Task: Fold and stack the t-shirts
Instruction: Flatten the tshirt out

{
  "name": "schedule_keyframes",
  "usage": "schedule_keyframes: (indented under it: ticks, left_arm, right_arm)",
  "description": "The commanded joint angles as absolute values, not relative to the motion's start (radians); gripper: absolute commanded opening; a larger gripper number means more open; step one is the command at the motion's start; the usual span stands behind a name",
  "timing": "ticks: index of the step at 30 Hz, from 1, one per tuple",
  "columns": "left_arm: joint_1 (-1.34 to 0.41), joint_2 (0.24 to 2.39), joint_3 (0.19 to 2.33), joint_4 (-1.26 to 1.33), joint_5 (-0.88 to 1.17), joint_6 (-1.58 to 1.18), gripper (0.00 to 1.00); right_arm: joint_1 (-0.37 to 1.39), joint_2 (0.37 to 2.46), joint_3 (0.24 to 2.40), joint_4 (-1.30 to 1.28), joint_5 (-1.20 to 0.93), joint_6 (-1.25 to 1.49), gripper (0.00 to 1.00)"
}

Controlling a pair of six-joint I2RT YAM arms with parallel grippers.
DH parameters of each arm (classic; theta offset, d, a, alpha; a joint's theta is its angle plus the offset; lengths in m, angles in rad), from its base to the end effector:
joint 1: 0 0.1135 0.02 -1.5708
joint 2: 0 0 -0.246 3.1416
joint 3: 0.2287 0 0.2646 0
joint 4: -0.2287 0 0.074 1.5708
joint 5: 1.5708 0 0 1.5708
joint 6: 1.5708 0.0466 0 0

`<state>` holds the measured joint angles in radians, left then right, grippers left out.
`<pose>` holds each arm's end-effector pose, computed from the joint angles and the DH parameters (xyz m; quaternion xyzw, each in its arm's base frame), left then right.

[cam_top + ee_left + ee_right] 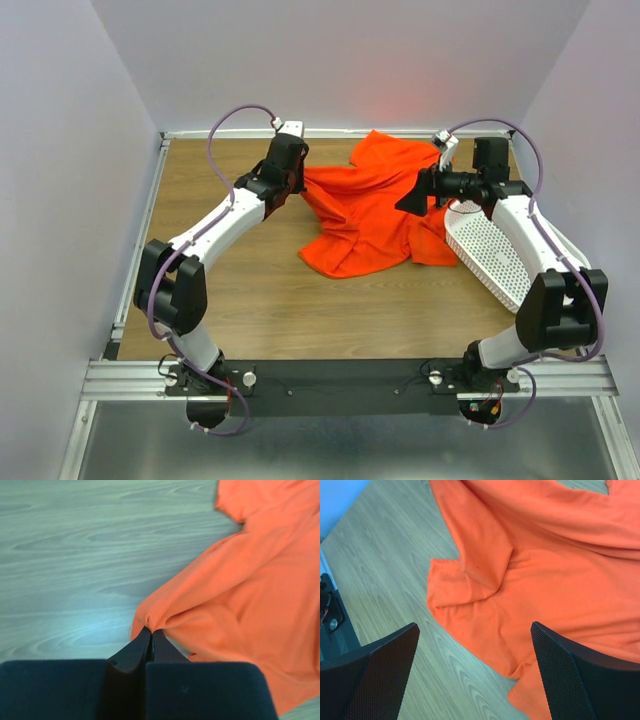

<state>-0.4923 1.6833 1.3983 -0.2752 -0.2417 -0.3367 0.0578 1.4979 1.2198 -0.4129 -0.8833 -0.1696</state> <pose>0.3691 -0.1853 0.2797 0.0093 0.8706 -0.0970 0.4823 0.3435 0.0559 0.2798 -0.2736 0.7920 0.3646 0.4060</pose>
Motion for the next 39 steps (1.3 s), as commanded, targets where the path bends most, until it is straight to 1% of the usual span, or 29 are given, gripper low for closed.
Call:
schedule_keyframes:
  ticks: [1,3,4,5,7,9,10,11,12,13,14,15,17,18,19,20,23,25,28,29,34,39]
  left_arm:
    - [-0.492,1.701,1.393,-0.396,-0.389,-0.333,0.0]
    - [-0.492,1.707,1.353,-0.408,-0.439,-0.351,0.12]
    - [-0.492,1.712,1.327,-0.422,-0.484,-0.374,0.24]
    - [-0.491,1.712,1.327,-0.426,-0.506,-0.385,0.28]
    - [-0.492,1.703,1.286,-0.423,-0.534,-0.405,0.36]
    - [-0.492,1.678,1.24,-0.399,-0.497,-0.407,0.39]
    - [-0.492,1.666,1.223,-0.379,-0.467,-0.405,0.44]
    - [-0.491,1.658,1.195,-0.35,-0.433,-0.411,0.45]
    - [-0.492,1.645,1.184,-0.345,-0.434,-0.416,0.47]
    - [-0.491,1.637,1.172,-0.331,-0.445,-0.422,0.52]
    - [-0.486,1.632,1.146,-0.322,-0.445,-0.428,0.53]
    - [-0.479,1.626,1.131,-0.308,-0.44,-0.437,0.53]
    - [-0.436,1.608,1.092,-0.249,-0.35,-0.471,0.54]
    - [-0.398,1.592,1.041,-0.22,-0.309,-0.506,0.54]
    - [-0.382,1.583,1.008,-0.15,-0.237,-0.521,0.54]
    - [-0.367,1.572,0.939,-0.109,-0.209,-0.54,0.54]
    - [-0.298,1.543,0.829,0.043,-0.118,-0.616,0.52]
    - [-0.249,1.555,0.799,0.113,-0.069,-0.649,0.49]
    - [-0.222,1.603,0.799,0.161,-0.009,-0.658,0.47]
    - [-0.215,1.641,0.817,0.182,0.044,-0.658,0.45]
    - [-0.213,1.738,0.893,0.189,0.158,-0.637,0.44]
    - [-0.212,1.792,0.92,0.183,0.176,-0.618,0.44]
  right_arm:
    - [0.055,1.517,1.206,-0.436,-0.923,-0.192,1.0]
    - [0.055,1.52,1.206,-0.437,-0.927,-0.192,1.0]
    - [0.055,1.522,1.206,-0.439,-0.927,-0.192,1.0]
    - [0.057,1.523,1.206,-0.44,-0.927,-0.192,1.0]
    - [0.057,1.528,1.207,-0.443,-0.93,-0.192,1.0]
    - [0.058,1.532,1.209,-0.445,-0.927,-0.193,1.0]
    - [0.058,1.534,1.209,-0.446,-0.927,-0.193,1.0]
    - [0.063,1.537,1.21,-0.449,-0.92,-0.196,1.0]
    - [0.064,1.539,1.21,-0.451,-0.92,-0.199,1.0]
    - [0.066,1.539,1.212,-0.454,-0.92,-0.199,1.0]
    - [0.064,1.539,1.212,-0.454,-0.922,-0.201,1.0]
    - [0.067,1.539,1.212,-0.454,-0.923,-0.201,1.0]
    - [0.067,1.54,1.212,-0.456,-0.922,-0.202,1.0]
    - [0.067,1.543,1.212,-0.456,-0.92,-0.204,1.0]
    - [0.069,1.543,1.212,-0.457,-0.92,-0.206,1.0]
    - [0.069,1.546,1.212,-0.459,-0.92,-0.206,1.0]
    - [0.071,1.551,1.212,-0.462,-0.922,-0.207,1.0]
    - [0.071,1.551,1.212,-0.463,-0.92,-0.206,1.0]
    - [0.071,1.549,1.213,-0.463,-0.922,-0.209,1.0]
    - [0.072,1.551,1.213,-0.465,-0.919,-0.209,1.0]
    - [0.072,1.549,1.213,-0.468,-0.919,-0.212,1.0]
    - [0.072,1.554,1.215,-0.471,-0.916,-0.215,1.0]
